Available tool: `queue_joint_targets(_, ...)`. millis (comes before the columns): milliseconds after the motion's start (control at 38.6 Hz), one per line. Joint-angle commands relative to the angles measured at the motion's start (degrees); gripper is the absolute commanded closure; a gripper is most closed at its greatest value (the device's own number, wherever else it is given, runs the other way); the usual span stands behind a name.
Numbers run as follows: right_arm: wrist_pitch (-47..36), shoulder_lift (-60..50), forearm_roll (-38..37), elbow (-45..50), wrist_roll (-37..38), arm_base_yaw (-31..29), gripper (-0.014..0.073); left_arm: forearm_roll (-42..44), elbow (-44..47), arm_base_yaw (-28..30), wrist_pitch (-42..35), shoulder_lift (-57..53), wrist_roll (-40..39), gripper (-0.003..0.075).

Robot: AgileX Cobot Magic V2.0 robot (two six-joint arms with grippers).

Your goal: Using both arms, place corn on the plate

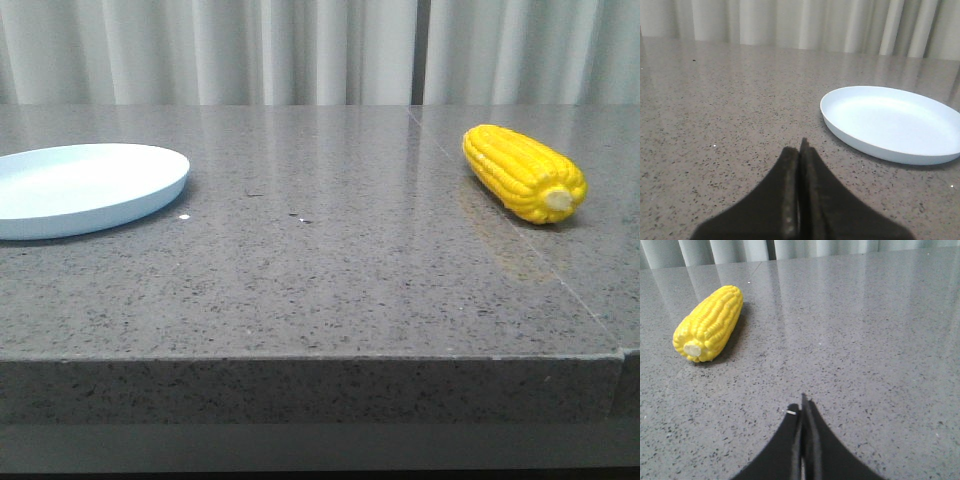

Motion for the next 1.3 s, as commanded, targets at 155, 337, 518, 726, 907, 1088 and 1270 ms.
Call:
queue_joint_targets(155,-4.94,-0.89,0.25,-1.23,-0.52,-0.39,0.0662,-0.38,1.29,0.18,-4.6,-0.88,-0.09,0.0741)
queue_joint_targets(337,-4.94,-0.89,0.25,-1.23,-0.52,-0.39,0.0662,-0.38,1.29,0.18,-4.6,-0.88,-0.09,0.0741)
queue_joint_targets(518,-4.89,-0.89,0.25,-1.23,-0.52,-0.38,0.0662,-0.38,1.29,0.18,-4.6,-0.88,-0.09,0.0741)
queue_joint_targets(726,-4.94,-0.89,0.25,-1.23,-0.52,-0.38,0.0662,-0.38,1.29,0.18,-4.6,-0.88,-0.09,0.0741)
queue_joint_targets(907,-4.94,-0.89,0.25,-1.23,-0.52,-0.38,0.0662,-0.38,1.29,0.18,-4.6,-0.88,-0.09,0.0741)
queue_joint_targets(1088,-5.02,-0.89,0.25,-1.23,-0.52,-0.38,0.0662,-0.38,1.29,0.18,-4.6,-0.88,-0.09,0.0741)
queue_joint_targets(1270,-5.16,-0.89,0.25,-1.23,-0.52,-0.38,0.0662,0.04,1.29,0.18,-6.45,-0.88,-0.09,0.0741)
